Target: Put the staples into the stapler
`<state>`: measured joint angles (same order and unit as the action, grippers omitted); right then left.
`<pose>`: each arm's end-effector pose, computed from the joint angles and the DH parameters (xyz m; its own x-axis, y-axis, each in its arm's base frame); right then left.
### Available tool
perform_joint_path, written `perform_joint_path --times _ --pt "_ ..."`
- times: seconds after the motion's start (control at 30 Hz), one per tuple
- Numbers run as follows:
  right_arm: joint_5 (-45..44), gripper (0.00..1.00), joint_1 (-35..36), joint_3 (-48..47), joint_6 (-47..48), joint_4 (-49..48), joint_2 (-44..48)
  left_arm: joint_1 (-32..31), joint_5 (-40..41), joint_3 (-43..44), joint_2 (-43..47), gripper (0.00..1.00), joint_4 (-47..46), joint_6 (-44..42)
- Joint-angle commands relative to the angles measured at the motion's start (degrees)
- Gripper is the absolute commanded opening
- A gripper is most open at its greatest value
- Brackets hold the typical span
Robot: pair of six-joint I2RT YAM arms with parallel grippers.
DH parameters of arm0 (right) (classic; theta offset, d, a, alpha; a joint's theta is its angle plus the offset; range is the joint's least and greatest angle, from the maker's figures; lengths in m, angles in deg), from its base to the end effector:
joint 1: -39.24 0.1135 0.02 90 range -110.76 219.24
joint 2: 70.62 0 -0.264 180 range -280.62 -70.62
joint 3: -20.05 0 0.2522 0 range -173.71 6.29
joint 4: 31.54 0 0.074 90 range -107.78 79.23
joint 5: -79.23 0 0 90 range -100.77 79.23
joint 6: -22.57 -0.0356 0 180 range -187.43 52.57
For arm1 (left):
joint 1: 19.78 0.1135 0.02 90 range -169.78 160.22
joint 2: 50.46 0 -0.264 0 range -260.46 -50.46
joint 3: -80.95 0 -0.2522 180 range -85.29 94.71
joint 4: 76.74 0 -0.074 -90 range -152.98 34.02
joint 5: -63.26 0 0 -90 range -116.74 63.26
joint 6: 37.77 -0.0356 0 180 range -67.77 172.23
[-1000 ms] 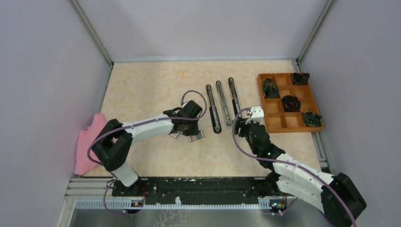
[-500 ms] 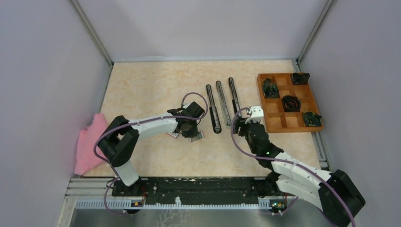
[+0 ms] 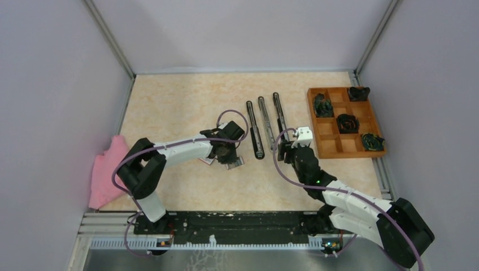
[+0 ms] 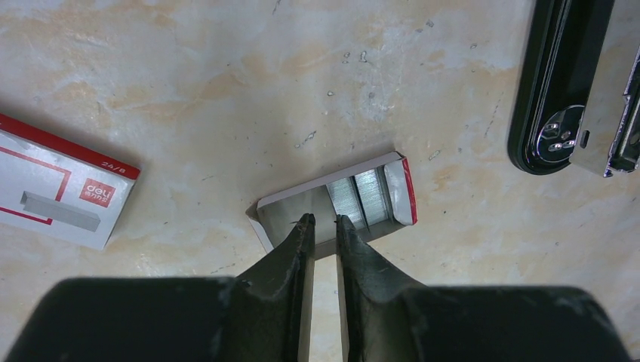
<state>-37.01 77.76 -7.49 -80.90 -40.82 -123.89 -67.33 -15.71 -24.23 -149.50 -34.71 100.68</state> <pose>0.1592 0.1066 0.1856 -0.2683 0.0535 -0.9618 -0.1690 0.9804 0.1016 0.2314 -0.2429 0.1710 -0.9128 -0.0904 -0.3982 -0.0165 0.9826 -0.1853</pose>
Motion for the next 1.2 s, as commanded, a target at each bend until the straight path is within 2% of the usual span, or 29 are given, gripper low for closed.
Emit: perform_joint_path --times 0.0,0.47,0.67,0.9,1.17 --pt "0.18 0.62 0.41 -2.07 0.60 -2.66 -0.63 -0.52 -0.12 1.00 -0.92 0.22 -1.25 1.01" --pt "0.95 0.62 0.41 -3.13 0.72 -2.30 -3.18 -0.60 -0.31 0.81 -2.74 0.21 -1.97 1.48" --pt "1.01 0.62 0.41 -3.33 0.82 -2.29 -3.91 -0.56 -0.02 0.13 -2.91 0.15 -1.82 1.37" --pt "1.48 0.61 0.41 -3.45 0.86 -2.26 -4.08 -0.53 1.28 -0.21 -2.27 0.00 -1.73 0.91" --pt "2.87 0.61 0.37 -3.88 0.91 -1.60 -3.85 -0.46 2.15 -2.14 0.67 0.00 -3.97 0.60"
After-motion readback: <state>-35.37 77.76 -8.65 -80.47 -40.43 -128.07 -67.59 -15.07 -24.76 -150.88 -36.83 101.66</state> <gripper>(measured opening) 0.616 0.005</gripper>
